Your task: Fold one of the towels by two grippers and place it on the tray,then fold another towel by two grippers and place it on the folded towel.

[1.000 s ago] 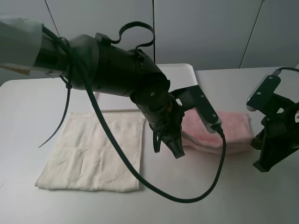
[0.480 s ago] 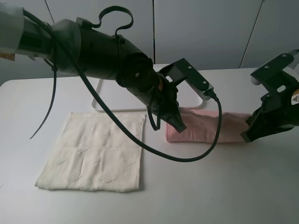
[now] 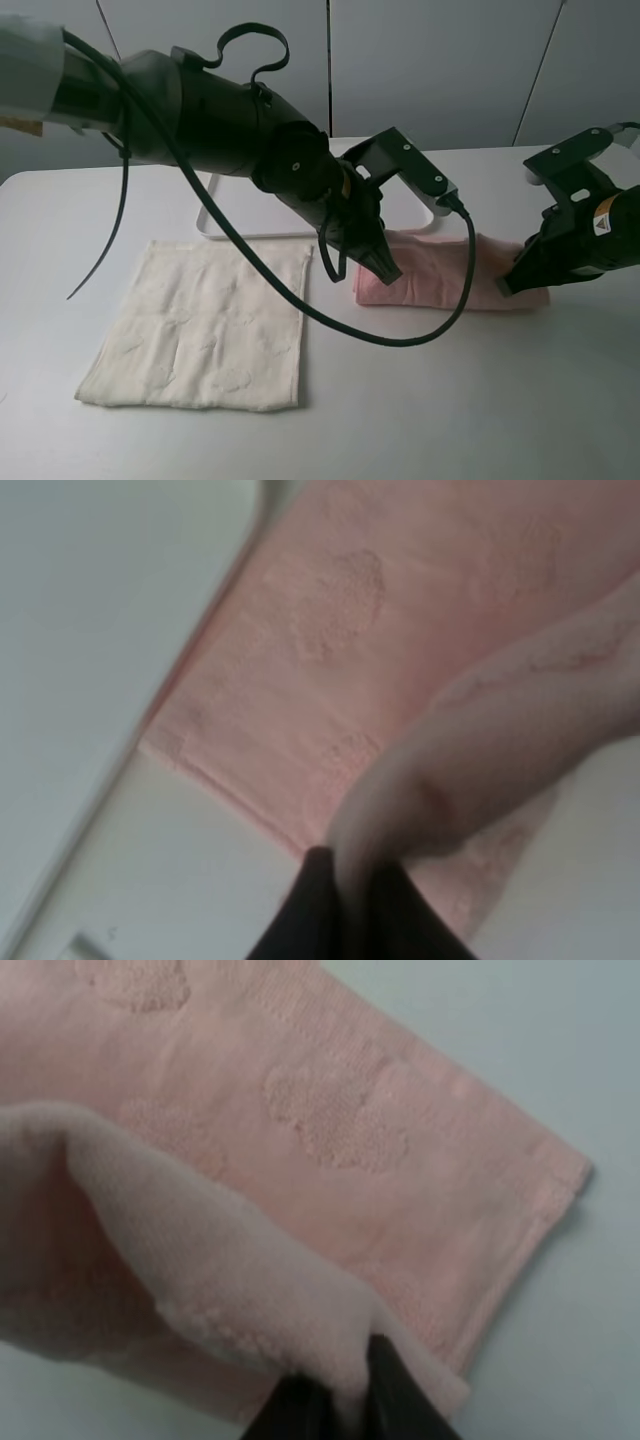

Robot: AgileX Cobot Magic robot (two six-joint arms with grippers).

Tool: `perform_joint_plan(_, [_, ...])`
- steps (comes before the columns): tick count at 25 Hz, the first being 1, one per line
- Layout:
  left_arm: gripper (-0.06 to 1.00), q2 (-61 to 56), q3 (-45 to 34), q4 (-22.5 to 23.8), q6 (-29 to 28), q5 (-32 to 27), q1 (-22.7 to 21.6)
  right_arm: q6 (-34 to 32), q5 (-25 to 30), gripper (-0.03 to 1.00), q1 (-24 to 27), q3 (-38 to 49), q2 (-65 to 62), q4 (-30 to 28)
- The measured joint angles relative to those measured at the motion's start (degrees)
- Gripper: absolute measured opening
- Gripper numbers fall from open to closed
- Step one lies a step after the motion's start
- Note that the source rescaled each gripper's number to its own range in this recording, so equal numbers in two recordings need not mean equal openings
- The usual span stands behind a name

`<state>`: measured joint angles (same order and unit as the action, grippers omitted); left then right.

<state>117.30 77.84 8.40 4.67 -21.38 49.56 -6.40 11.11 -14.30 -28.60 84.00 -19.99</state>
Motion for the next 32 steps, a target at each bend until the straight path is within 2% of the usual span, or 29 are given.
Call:
perform_joint_plan(3, [0.02, 0.4, 0.0, 0.6, -1.3, 0.2, -0.5, -0.7, -0.5, 0.0, 0.0, -0.4, 1.3, -2.1])
perform_joint_plan(7, [0.11, 1.7, 0.0, 0.8, -2.6, 0.8, -2.0, -1.3, -2.1, 0.0, 0.1, -1.0, 1.6, -4.2])
perform_joint_plan(12, [0.25, 2.1, 0.0, 1.5, -2.9, 2.3, -2.2, -2.7, -3.0, 0.0, 2.2, -2.3, 1.7, -5.5])
perform_joint_plan(14, [0.32, 2.1, 0.0, 1.7, -3.0, 2.9, -2.2, -4.1, -3.4, 0.04, 4.2, -2.4, 1.9, -5.9])
perform_joint_plan(15, [0.38, 2.1, 0.0, 1.8, -3.4, 3.2, -2.4, -4.8, -3.6, 0.12, 5.0, -2.5, 1.9, -5.9])
perform_joint_plan(17, [0.56, 2.1, 0.0, 1.9, -4.2, 3.3, -2.8, -5.9, -3.7, 0.34, 6.6, -2.5, 2.1, -5.9])
perform_joint_plan(19, [0.78, 2.1, 0.0, 1.9, -5.4, 3.3, -3.3, -7.8, -3.7, 0.66, 7.1, -2.5, 2.1, -5.9])
perform_joint_plan(20, [0.86, 2.1, 0.0, 1.9, -5.8, 3.3, -3.5, -8.3, -3.8, 0.81, 7.2, -2.5, 2.1, -5.9])
perform_joint_plan(21, [0.92, 2.1, 0.0, 1.9, -6.4, 3.3, -3.9, -9.1, -4.2, 0.91, 7.3, -2.5, 2.1, -5.9])
perform_joint_plan(22, [0.96, 2.1, 0.0, 1.9, -6.9, 3.3, -4.2, -9.9, -4.5, 0.96, 7.3, -2.5, 2.1, -5.9])
perform_joint_plan(27, [1.0, 2.1, 0.0, 1.6, -8.7, 0.7, -4.4, -12.4, -3.3, 1.0, 7.3, -3.1, 2.1, -5.9])
perform_joint_plan(32, [1.0, 4.2, 5.4, -2.3, -11.2, -9.6, -5.1, -14.1, 8.0, 1.0, 7.4, -9.9, 2.2, -5.9])
